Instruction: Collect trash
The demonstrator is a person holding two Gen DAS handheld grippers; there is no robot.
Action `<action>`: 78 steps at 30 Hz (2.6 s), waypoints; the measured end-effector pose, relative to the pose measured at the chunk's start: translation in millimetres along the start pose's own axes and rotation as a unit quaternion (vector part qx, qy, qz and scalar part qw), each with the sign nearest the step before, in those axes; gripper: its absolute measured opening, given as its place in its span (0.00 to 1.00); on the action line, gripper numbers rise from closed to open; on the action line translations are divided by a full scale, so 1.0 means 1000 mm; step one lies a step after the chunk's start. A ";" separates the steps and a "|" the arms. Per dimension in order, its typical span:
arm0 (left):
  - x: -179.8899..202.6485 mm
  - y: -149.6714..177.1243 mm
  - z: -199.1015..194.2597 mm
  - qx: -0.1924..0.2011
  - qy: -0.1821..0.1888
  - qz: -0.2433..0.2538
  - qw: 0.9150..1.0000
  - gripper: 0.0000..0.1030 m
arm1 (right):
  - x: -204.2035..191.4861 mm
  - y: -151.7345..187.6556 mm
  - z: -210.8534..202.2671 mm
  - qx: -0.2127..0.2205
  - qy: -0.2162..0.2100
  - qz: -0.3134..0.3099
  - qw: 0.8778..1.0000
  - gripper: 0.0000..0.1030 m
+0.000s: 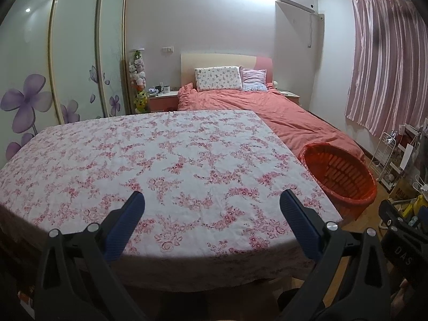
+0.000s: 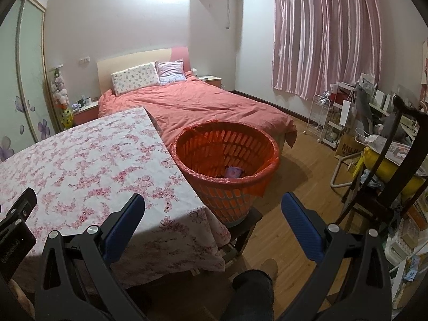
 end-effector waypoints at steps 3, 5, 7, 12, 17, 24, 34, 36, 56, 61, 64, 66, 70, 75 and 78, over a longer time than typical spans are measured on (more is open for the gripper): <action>0.000 -0.002 -0.002 0.003 0.001 0.000 1.000 0.96 | 0.000 -0.002 -0.001 0.004 -0.002 0.001 1.000 0.98; 0.000 -0.002 -0.003 0.005 0.001 0.000 1.000 0.96 | 0.000 -0.003 -0.002 0.006 -0.003 0.002 1.000 0.98; 0.000 -0.003 -0.003 0.006 0.001 0.000 1.000 0.96 | 0.000 -0.004 -0.002 0.007 -0.003 0.001 1.000 0.98; 0.001 -0.005 -0.004 0.008 0.002 0.001 1.000 0.96 | 0.000 -0.004 -0.002 0.007 -0.003 0.002 1.000 0.98; 0.002 -0.005 -0.004 0.008 0.002 0.002 1.000 0.96 | 0.000 -0.004 -0.002 0.007 -0.003 0.002 1.000 0.98; 0.002 -0.005 -0.004 0.008 0.002 0.002 1.000 0.96 | 0.000 -0.004 -0.002 0.007 -0.003 0.002 1.000 0.98; 0.002 -0.005 -0.004 0.008 0.002 0.002 1.000 0.96 | 0.001 -0.004 -0.002 0.007 -0.003 0.002 1.000 0.98; 0.002 -0.005 -0.004 0.007 0.002 0.002 1.000 0.96 | 0.001 -0.004 -0.002 0.007 -0.003 0.002 1.000 0.98; 0.002 -0.004 -0.004 0.006 0.001 0.002 1.000 0.96 | 0.001 -0.005 -0.002 0.007 -0.003 0.002 1.000 0.98; 0.002 -0.005 -0.003 0.006 0.001 0.002 1.000 0.96 | 0.001 -0.005 -0.002 0.006 -0.003 0.001 1.000 0.98; 0.001 -0.004 -0.004 0.006 0.000 0.002 1.000 0.96 | 0.001 -0.004 -0.002 0.006 -0.003 0.002 1.000 0.98; 0.001 -0.004 -0.004 0.006 0.001 0.002 1.000 0.96 | 0.001 -0.004 -0.002 0.006 -0.003 0.002 1.000 0.98; 0.001 -0.004 -0.004 0.006 0.001 0.002 1.000 0.96 | 0.001 -0.005 -0.002 0.006 -0.003 0.002 1.000 0.98; 0.001 -0.005 -0.004 0.006 0.001 0.002 1.000 0.96 | 0.001 -0.005 -0.002 0.006 -0.003 0.002 1.000 0.98; 0.001 -0.005 -0.004 0.006 -0.001 0.003 1.000 0.96 | 0.001 -0.005 -0.002 0.006 -0.003 0.002 1.000 0.98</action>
Point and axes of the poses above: each gripper's, at about its wrist camera, not at the fingertips, and z roughly the way its jaws point, x to its right, y to its underside, the point moved 8 cm from there along z, roughly the way its jaws point, and after that the axes turned 9 degrees about x, right-handed, at the moved point
